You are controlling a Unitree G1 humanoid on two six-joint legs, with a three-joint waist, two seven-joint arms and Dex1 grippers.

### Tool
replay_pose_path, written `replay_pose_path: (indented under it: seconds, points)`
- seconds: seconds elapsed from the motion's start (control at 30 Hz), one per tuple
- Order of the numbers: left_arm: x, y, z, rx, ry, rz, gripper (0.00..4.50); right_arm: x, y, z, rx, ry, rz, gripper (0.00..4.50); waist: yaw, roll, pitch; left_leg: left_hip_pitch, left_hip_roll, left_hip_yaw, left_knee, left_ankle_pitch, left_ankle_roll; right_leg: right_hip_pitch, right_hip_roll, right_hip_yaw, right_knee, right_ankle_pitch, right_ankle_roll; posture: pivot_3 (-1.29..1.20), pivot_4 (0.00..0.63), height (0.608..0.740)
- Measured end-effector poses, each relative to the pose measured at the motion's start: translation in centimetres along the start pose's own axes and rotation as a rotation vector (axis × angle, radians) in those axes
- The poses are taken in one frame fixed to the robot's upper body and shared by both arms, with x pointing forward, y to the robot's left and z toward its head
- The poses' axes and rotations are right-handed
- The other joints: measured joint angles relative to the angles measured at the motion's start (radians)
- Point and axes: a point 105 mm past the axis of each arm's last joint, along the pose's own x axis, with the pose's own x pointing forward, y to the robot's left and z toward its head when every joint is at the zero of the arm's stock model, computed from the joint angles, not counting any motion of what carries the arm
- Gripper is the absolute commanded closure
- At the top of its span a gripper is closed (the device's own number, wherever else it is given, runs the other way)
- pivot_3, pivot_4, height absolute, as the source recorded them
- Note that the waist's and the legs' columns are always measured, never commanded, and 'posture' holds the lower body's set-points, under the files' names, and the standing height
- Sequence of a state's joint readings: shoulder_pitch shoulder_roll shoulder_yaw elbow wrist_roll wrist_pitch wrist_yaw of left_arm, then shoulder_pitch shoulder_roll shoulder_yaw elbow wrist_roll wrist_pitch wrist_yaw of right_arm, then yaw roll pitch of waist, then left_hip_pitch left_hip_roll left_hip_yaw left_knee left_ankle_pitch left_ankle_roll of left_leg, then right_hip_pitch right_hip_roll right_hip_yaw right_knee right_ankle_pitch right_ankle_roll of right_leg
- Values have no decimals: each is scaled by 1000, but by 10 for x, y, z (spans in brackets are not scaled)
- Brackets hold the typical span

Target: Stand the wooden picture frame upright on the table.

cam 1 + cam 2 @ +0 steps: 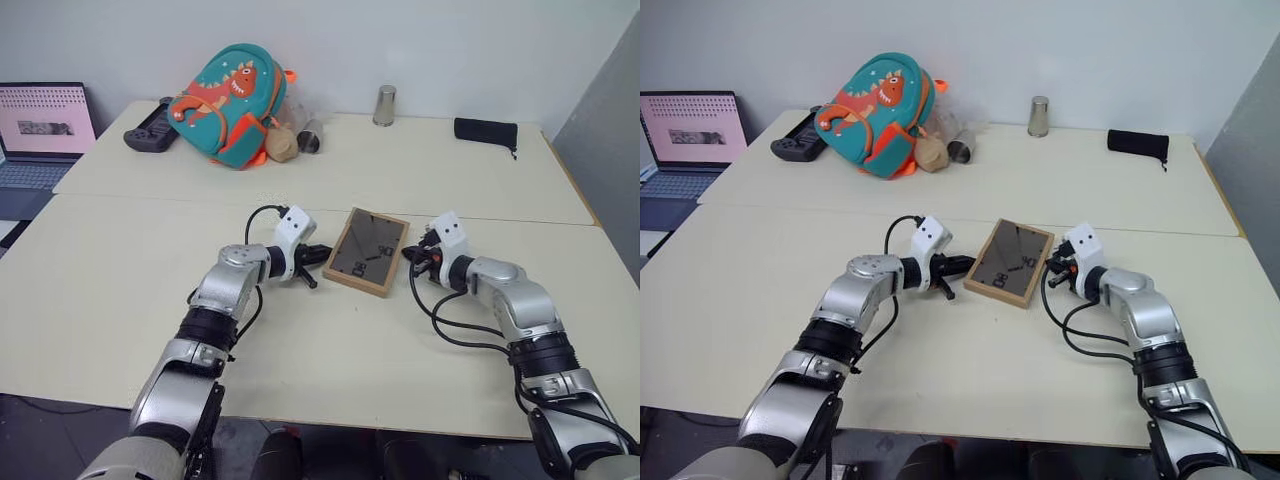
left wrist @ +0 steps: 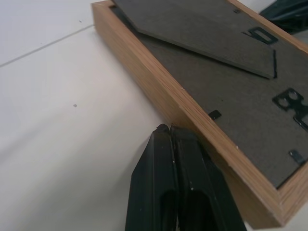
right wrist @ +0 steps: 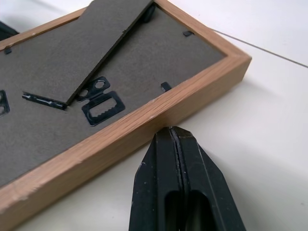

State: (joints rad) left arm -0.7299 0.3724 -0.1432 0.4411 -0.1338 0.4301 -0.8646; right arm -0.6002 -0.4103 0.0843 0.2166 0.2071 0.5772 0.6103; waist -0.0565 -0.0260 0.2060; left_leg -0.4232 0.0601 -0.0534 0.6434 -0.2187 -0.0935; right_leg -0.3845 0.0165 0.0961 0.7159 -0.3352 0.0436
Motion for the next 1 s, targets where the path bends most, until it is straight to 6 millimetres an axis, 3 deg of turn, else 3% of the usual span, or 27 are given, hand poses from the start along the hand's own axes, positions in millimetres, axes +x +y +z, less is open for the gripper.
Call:
replay_pose_path:
  seconds: [0.43,0.63,0.8,1.0]
  points:
    - [-25,-31,-11,17,60,-36,4442,-27,34,-12,-6,76,164,4500,1,0,0,-2,0,-1,1,0,0,-1,0,0,0,0,0,0,150,740]
    - [-46,-47,-21,40,113,-48,4442,-36,50,-14,-3,109,244,4500,0,0,0,-1,0,-1,1,0,0,-1,0,0,0,0,0,0,150,740]
    - [-51,-65,-24,37,138,-93,4442,-40,49,-14,-11,126,242,4500,2,0,0,-2,0,-1,1,0,0,0,0,0,0,0,0,0,150,740]
    - [-52,-71,-25,34,144,-99,4442,-43,50,-18,-28,160,254,4500,3,0,0,-2,0,-1,1,0,0,0,0,0,-1,0,0,0,150,740]
